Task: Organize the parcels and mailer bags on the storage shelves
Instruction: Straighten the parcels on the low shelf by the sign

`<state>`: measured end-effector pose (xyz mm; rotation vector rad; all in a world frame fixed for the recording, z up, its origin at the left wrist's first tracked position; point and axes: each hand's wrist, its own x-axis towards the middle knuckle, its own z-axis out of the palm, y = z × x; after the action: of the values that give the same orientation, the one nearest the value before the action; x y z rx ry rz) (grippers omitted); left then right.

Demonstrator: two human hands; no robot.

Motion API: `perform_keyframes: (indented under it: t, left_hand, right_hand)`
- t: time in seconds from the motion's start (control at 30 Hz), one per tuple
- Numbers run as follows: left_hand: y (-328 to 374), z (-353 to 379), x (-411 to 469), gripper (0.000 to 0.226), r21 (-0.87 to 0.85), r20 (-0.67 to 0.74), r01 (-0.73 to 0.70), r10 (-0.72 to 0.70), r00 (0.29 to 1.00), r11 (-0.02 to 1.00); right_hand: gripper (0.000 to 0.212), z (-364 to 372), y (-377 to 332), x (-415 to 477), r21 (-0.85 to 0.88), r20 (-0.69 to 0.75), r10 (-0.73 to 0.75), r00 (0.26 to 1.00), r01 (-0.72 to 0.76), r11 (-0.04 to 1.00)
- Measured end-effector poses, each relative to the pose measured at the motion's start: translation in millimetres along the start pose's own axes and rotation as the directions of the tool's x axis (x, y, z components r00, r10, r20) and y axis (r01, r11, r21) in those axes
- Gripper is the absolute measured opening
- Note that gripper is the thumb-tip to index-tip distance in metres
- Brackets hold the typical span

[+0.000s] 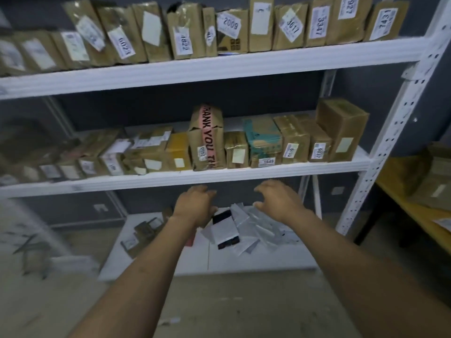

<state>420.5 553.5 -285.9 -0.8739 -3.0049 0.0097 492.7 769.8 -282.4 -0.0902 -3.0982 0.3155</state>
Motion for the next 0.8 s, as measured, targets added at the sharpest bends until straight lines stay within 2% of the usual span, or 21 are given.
perform_keyframes:
  t: [0.23, 0.37, 0.47, 0.6, 0.67, 0.8]
  left_hand:
    - [-116.9, 43.3, -57.6, 0.032, -0.095, -0.022, 0.157, -0.159, 0.987, 0.983]
    - [-190.2, 75.0, -67.7, 0.043, -0.076, 0.003, 0.252, -0.252, 0.968, 0.965]
    - [-240.1, 93.6, -72.9, 0.044, -0.104, 0.027, 0.322, -0.321, 0.947, 0.941]
    - [-308.8, 118.4, -79.3, 0.049, -0.076, 0.117, 0.404, -0.394, 0.911, 0.912]
    - [-338.7, 127.3, -82.3, 0.051, -0.093, 0.14, 0.427, -0.413, 0.9, 0.899]
    - [-393.3, 146.1, -78.3, 0.052, -0.083, 0.146, 0.425, -0.411, 0.9, 0.902]
  right_hand:
    - [0.048, 59.4, -116.0, 34.7, 0.047, 0.076, -0.113, 0.991, 0.109, 0.993]
    - [0.038, 97.3, -175.4, 76.6, 0.106, 0.107, -0.172, 0.979, 0.16, 0.981]
    - [0.022, 125.7, -216.1, 112.2, 0.168, 0.16, -0.235, 0.959, 0.208, 0.964]
    - [0.041, 160.8, -269.7, 155.2, 0.157, 0.198, -0.316, 0.928, 0.288, 0.945]
    - [0.048, 175.2, -293.6, 173.4, 0.157, 0.225, -0.307, 0.925, 0.277, 0.948]
    - [0.043, 203.3, -338.1, 207.5, 0.12, 0.269, -0.332, 0.904, 0.31, 0.943]
